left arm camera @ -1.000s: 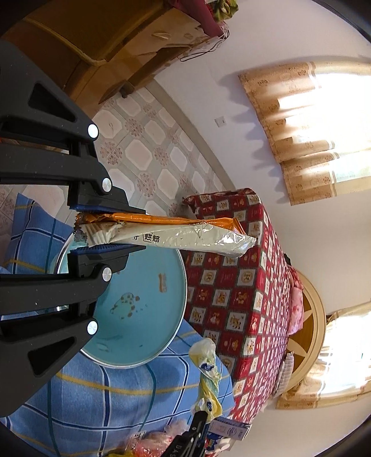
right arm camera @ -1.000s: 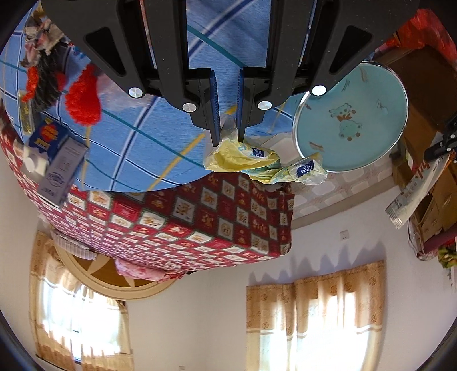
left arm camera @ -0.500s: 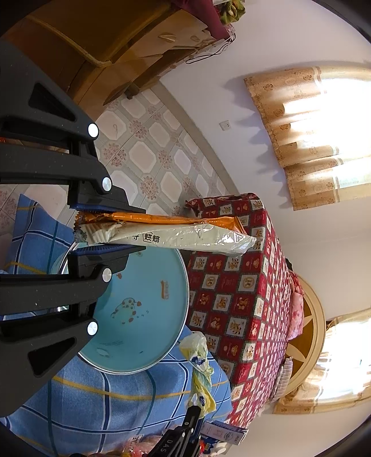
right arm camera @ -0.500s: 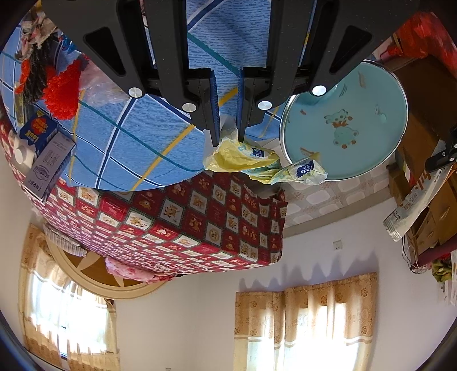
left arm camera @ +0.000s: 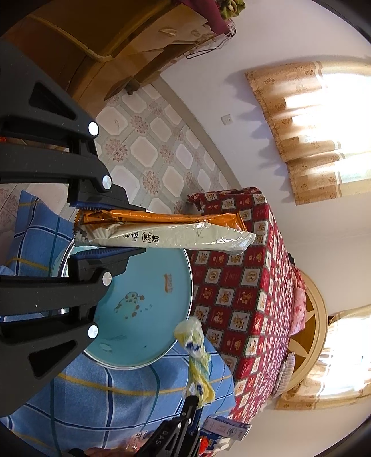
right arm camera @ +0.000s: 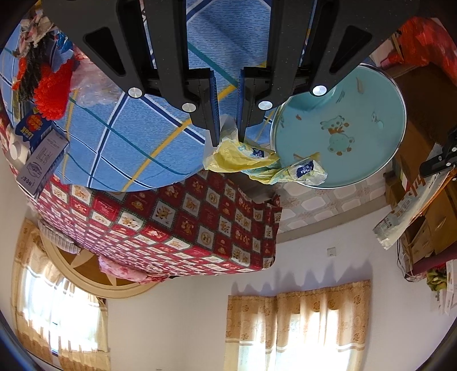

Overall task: Collect trash
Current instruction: 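Carry the wrapper and the yellow-white bag over the light blue bin with both grippers, then open both grippers to drop the wrapper and bag into the bin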

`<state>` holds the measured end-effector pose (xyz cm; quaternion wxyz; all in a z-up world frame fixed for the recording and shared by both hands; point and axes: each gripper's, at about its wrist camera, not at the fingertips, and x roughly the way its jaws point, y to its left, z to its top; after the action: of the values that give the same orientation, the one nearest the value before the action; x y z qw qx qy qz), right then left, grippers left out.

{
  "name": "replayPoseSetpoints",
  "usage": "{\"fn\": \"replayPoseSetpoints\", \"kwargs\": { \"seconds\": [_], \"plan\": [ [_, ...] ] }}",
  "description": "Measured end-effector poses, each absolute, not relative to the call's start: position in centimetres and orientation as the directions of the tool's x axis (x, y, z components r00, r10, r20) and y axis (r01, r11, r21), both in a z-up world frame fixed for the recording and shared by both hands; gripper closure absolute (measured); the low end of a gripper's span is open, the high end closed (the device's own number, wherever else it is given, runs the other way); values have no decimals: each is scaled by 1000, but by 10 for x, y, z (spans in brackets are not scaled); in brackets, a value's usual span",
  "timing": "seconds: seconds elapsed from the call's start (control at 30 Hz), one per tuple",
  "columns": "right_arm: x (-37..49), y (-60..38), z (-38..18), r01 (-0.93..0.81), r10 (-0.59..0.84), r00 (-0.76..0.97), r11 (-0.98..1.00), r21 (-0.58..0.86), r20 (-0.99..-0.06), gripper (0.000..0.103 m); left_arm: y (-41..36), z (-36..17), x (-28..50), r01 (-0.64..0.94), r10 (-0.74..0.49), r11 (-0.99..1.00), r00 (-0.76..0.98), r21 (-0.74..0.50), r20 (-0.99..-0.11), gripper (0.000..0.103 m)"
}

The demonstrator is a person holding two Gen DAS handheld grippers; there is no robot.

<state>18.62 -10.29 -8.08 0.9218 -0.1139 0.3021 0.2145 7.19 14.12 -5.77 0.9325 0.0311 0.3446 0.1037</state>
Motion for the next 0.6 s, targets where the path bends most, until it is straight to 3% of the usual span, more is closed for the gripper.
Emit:
{"fn": "replayPoseSetpoints", "kwargs": {
  "seconds": [0.07, 0.13, 0.17, 0.23, 0.5, 0.6],
  "plan": [
    [185, -98, -83, -493, 350, 706, 867, -72, -616, 88, 137, -59, 72, -155, 201, 980, 743, 127, -639, 72],
    [183, -94, -85, -501, 353, 706, 861, -81, -613, 72, 134, -60, 72, -141, 192, 981, 744, 131, -640, 61],
    [183, -93, -86, -506, 357, 702, 859, -78, -616, 70, 131, -61, 72, -133, 187, 982, 746, 131, -640, 52],
    [182, -92, -88, -512, 363, 693, 856, -71, -623, 60, 128, -63, 71, -114, 167, 986, 747, 124, -644, 50],
    [168, -117, -85, -463, 335, 708, 885, -50, -621, 50, 110, -74, 69, -56, 107, 994, 743, 98, -660, 32],
    [150, -144, -76, -428, 328, 728, 904, -25, -601, 47, 98, -81, 69, -18, 70, 996, 733, 83, -677, 30]
  ]
}}
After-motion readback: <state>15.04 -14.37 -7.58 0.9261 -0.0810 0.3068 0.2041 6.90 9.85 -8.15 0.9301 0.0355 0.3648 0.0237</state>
